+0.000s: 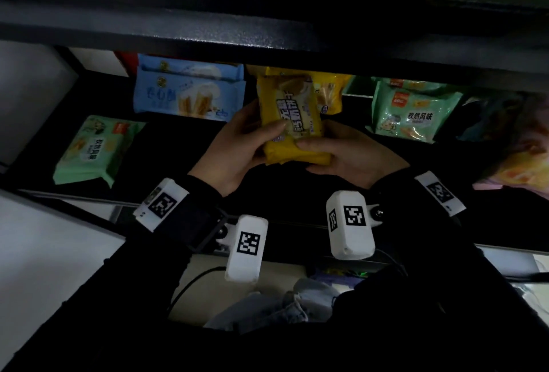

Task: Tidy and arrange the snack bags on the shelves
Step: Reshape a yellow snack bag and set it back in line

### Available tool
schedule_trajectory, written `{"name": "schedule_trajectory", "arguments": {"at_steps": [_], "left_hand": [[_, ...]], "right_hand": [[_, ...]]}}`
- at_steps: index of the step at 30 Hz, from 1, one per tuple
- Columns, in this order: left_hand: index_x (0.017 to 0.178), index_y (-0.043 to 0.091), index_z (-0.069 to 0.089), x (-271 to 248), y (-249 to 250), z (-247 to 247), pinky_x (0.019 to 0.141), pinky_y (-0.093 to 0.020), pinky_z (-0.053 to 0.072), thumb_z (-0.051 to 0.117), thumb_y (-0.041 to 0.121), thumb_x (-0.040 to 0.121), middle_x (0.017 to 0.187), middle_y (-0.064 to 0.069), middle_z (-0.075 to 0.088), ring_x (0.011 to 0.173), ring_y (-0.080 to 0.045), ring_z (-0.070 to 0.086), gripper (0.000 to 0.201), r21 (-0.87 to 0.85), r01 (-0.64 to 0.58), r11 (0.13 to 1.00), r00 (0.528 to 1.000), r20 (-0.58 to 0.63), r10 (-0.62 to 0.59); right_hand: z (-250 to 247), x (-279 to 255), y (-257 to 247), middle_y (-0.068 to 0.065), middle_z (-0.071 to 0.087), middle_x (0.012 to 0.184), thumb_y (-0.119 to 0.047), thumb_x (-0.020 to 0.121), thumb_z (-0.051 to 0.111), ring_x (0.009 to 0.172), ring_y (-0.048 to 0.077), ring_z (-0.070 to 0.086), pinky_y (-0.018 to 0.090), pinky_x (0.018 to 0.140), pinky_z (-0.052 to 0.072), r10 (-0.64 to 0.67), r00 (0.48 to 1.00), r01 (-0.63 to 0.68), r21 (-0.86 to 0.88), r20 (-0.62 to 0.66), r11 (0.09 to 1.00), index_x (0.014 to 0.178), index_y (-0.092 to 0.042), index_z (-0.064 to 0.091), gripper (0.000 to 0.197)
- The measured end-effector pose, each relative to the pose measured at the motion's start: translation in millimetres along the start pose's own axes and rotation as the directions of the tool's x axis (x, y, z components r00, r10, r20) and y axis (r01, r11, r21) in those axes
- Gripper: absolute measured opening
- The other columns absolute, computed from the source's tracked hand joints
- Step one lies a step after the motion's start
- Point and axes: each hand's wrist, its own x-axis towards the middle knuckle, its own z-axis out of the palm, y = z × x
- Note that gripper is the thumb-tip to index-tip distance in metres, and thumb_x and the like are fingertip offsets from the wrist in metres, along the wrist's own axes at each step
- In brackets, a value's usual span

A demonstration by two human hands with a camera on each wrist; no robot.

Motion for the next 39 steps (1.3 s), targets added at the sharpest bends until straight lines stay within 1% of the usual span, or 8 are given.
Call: {"name": "schedule_trajectory", "arguments": {"at_steps": [6,12,17,24,29,32,34,39], "left_hand": [[0.137,0.021,0.048,0,-3,-11,0.079,-0.027,0.056,0.068,0.022,0.078,0.123,-0.002,0.067,0.11,-0.019,0.066,0.062,-0.024,0.024,0.999,0.994,0.104,-0.022],[0.087,0.022,0.062,-7,-10,-30,0.071,-0.021,0.055,0.078,0.044,0.055,0.087,0.01,0.072,0.095,-0.006,0.068,0.042,0.116,-0.022,0.993,0.999,0.037,0.017],[0.078,0.021,0.069,-7,-13,-38,0.071,-0.02,0.057,0.067,0.027,0.069,0.081,0.008,0.073,0.085,-0.002,0.069,0.011,0.08,-0.048,0.996,0.999,0.022,0.047],[0.077,0.02,0.071,-9,-4,-45,0.069,-0.02,0.056,0.061,0.021,0.075,0.083,0.007,0.075,0.088,-0.005,0.07,0.01,0.011,-0.055,0.998,0.998,0.013,0.055],[0.093,0.018,0.055,-15,-5,-48,0.074,-0.029,0.057,0.048,0.023,0.096,0.091,0.008,0.072,0.09,-0.009,0.069,0.008,-0.132,-0.064,0.989,0.989,-0.144,0.045],[0.113,0.027,0.051,-24,-11,-50,0.076,-0.033,0.058,0.066,0.041,0.084,0.115,0.005,0.067,0.104,-0.014,0.066,0.036,-0.037,-0.045,0.998,0.975,-0.221,0.036],[0.119,0.028,0.049,-30,-17,-54,0.073,-0.03,0.058,0.074,0.03,0.08,0.117,0.002,0.065,0.102,-0.015,0.068,0.047,0.059,-0.02,0.998,0.944,-0.327,0.039],[0.108,0.015,0.057,-57,-18,-79,0.068,-0.029,0.057,0.063,0.018,0.091,0.109,-0.004,0.069,0.092,-0.017,0.07,0.019,0.01,-0.078,0.997,0.839,-0.539,0.071]], "right_hand": [[-3,2,-5,0.014,0.055,0.137,-0.026,0.087,0.055,0.126,0.033,0.053,0.05,0.105,0.042,-0.049,0.999,0.052,0.359,-0.017,0.932,0.14,-0.013,0.046,0.055],[-7,7,7,0.017,0.048,0.143,-0.027,0.099,0.039,0.133,0.034,0.044,0.049,0.113,0.033,-0.107,0.991,0.136,0.541,-0.085,0.83,0.143,-0.008,0.04,0.048],[0,13,10,0.018,0.044,0.146,-0.029,0.096,0.04,0.135,0.035,0.041,0.049,0.115,0.03,-0.121,0.99,0.142,0.574,-0.075,0.807,0.144,-0.007,0.038,0.053],[4,22,10,0.015,0.042,0.148,-0.033,0.097,0.037,0.137,0.032,0.039,0.045,0.116,0.028,-0.125,0.992,0.113,0.624,-0.025,0.773,0.145,-0.008,0.036,0.054],[19,25,11,0.008,0.058,0.128,-0.025,0.086,0.052,0.122,0.025,0.053,0.038,0.097,0.048,-0.124,0.992,0.104,0.658,-0.016,0.746,0.13,-0.011,0.05,0.046],[36,33,15,0.009,0.057,0.133,-0.014,0.087,0.058,0.119,0.025,0.056,0.037,0.088,0.053,-0.061,0.997,0.079,0.563,-0.05,0.823,0.14,-0.013,0.044,0.055],[49,38,19,0.008,0.058,0.133,-0.01,0.091,0.057,0.116,0.023,0.058,0.036,0.089,0.055,-0.061,0.998,0.067,0.483,-0.028,0.873,0.139,-0.014,0.046,0.05],[66,42,28,-0.006,0.065,0.114,-0.018,0.095,0.053,0.105,0.011,0.061,0.028,0.084,0.048,-0.078,0.996,0.067,0.247,0.038,0.967,0.124,-0.027,0.051,0.03]]}}
